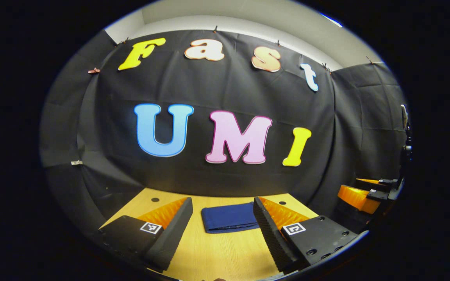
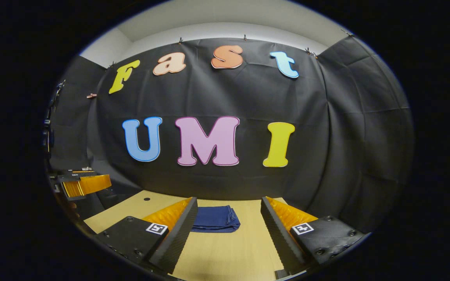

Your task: Grasp the waist and the cuffs of the jeans and fold them to make the two legs overlap; first hold the waist and fold one-third of the jeans toward the cuffs, then hold the cuffs and fold the remaining one-third in the same direction to finish folding.

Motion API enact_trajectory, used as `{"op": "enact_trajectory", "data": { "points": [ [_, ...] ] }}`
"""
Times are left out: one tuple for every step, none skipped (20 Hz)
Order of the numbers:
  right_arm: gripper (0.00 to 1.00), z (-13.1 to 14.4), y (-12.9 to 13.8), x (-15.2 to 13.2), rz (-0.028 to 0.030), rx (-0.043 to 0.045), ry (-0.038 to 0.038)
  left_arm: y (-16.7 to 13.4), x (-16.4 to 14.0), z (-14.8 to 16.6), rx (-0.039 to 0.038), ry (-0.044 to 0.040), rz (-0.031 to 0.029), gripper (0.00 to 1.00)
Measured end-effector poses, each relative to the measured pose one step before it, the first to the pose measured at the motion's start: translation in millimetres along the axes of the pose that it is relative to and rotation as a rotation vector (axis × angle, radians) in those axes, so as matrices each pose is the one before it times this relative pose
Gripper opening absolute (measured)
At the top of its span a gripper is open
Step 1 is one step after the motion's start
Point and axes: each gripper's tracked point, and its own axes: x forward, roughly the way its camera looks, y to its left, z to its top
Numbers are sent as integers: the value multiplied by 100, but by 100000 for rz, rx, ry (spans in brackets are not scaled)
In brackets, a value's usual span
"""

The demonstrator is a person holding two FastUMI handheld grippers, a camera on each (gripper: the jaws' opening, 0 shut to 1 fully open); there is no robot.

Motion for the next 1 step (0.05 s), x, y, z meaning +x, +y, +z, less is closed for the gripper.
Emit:
{"op": "enact_trajectory", "data": {
  "points": [
    [99,44,-10,96,772,81,81,24,-384,669,50,-2448,652,96]
  ]
}}
